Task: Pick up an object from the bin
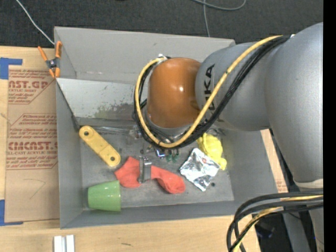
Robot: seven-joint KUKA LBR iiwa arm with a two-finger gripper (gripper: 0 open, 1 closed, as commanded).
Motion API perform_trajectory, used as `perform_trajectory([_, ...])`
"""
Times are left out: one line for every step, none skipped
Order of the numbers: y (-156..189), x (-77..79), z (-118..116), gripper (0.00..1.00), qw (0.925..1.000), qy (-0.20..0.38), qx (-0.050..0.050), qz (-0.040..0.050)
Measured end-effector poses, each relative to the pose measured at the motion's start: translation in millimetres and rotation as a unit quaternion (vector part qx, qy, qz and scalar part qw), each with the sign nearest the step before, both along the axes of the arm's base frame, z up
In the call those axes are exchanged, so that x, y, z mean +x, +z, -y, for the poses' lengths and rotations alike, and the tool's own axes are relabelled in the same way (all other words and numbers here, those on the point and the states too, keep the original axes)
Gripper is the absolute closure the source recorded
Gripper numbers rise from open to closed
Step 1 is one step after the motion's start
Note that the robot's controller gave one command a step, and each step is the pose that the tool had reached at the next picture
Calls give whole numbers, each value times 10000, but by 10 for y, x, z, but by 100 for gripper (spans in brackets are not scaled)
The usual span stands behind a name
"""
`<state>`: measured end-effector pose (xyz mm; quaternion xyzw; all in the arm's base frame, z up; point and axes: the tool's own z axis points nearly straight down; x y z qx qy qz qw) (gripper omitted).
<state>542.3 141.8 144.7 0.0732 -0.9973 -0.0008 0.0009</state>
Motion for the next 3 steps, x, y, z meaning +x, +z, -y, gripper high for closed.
perform_trajectory([-380,-112,-123,0,9959,-907,5,14])
perform_trajectory([-745,40,-33,100,9933,-1156,8,6])
perform_trajectory([-745,40,-33,100,9933,-1159,9,6])
